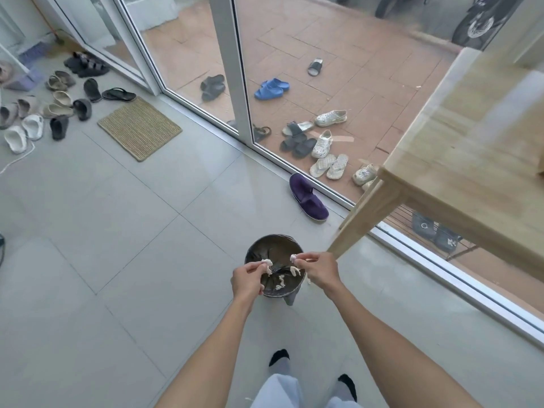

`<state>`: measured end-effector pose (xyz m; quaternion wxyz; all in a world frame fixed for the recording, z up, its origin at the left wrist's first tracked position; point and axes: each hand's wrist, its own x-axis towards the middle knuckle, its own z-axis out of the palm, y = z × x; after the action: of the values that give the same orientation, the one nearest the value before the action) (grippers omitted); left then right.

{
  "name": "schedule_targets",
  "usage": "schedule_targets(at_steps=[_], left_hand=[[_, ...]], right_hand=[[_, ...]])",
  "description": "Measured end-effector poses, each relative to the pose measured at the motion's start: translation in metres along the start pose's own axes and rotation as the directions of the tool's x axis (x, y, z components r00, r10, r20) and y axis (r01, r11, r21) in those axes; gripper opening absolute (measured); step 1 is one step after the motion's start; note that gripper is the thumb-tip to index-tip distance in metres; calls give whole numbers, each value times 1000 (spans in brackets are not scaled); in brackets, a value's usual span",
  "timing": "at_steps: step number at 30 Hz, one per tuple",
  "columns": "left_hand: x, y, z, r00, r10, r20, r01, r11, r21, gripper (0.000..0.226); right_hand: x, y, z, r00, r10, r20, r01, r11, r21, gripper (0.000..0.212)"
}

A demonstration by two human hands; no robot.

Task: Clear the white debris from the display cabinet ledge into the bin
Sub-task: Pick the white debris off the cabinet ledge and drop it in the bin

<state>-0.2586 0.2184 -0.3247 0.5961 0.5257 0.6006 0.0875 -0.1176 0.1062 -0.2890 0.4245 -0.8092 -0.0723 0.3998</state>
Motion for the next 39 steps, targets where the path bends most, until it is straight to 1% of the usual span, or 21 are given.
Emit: schedule_targets(at_steps=[2,5,11,15,21,25,28,33,37,39], left_hand=[[4,0,0,1000,-8,3,8,1000,10,7],[8,-6,-3,1000,-23,11,22,999,43,14],[8,-9,-12,997,1,82,-5,998,56,17],[0,-2,-18,992,55,116,-66,994,88,23],[-18,14,-29,970,140,198,-177,967,185,22],[-37,37,-33,940,207,271,-276,928,251,21],[-58,67,-28,901,288,325,-380,885,268,22],[-117,140,-5,794,483,369,-579,787,214,30],[-171,187,11,673,598,436,-719,666,197,25],[-196,205,21,617,642,455,-769,616,174,21]], right_hand=[[6,1,-1,999,32,37,-31,999,-17,23],[10,5,-3,996,69,54,-66,996,-61,26],[8,9,-10,996,56,64,-47,989,-137,27],[-1,8,-16,998,36,53,-29,990,-140,27],[-25,1,-31,999,-22,31,26,990,-139,28],[-50,-7,-50,995,-72,65,82,980,-180,31],[-69,-19,-74,989,-124,78,137,970,-198,35],[-106,-58,-135,966,-250,68,259,943,-209,38],[-148,-83,-180,931,-354,85,364,909,-201,39],[-173,-92,-203,908,-416,56,418,884,-211,35]])
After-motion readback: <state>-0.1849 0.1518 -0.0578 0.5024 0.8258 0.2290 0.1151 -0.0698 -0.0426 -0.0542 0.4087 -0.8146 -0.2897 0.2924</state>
